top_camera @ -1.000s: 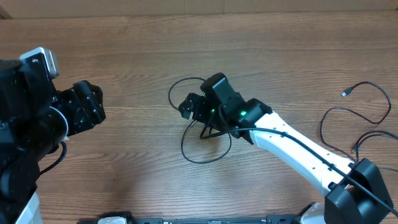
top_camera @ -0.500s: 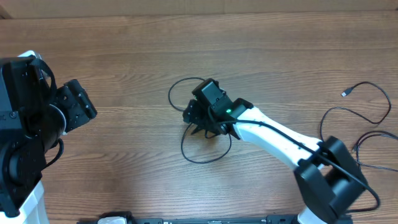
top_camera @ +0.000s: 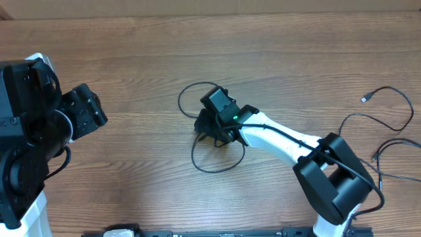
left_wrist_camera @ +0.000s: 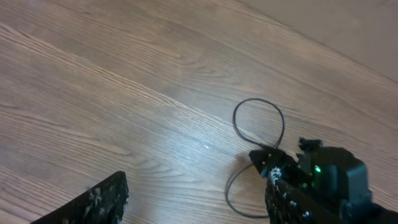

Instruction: Untangle cables

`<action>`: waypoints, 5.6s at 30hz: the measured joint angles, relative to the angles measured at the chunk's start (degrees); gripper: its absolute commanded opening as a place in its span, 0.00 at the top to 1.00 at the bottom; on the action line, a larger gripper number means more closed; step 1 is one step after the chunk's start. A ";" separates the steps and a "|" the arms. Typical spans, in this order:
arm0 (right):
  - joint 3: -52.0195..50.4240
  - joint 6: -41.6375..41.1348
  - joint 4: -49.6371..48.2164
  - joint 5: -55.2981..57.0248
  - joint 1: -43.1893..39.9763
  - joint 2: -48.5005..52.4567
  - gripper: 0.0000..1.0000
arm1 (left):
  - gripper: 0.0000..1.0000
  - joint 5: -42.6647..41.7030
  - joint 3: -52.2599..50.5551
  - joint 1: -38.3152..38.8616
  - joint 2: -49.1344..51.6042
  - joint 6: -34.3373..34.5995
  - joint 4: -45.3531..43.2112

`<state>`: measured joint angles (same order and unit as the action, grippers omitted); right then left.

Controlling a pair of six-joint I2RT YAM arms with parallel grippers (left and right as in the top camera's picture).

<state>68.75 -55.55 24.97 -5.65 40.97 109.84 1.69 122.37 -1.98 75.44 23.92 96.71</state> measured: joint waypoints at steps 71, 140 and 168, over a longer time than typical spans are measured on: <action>68.91 46.58 38.73 -13.11 -86.62 -0.42 0.00 | 0.28 -12.26 -0.15 0.00 0.07 0.20 -0.90; -0.20 24.46 18.49 -5.97 -79.54 -0.52 0.91 | 0.28 -23.63 -0.15 0.00 0.11 -0.22 -0.02; 2.75 34.75 9.70 -13.31 -100.02 -0.52 0.96 | 0.27 -25.73 -0.15 0.00 0.11 -0.07 0.00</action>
<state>71.50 -20.80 34.68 -18.96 -59.05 109.32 -24.03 122.21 -1.98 75.55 23.86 96.71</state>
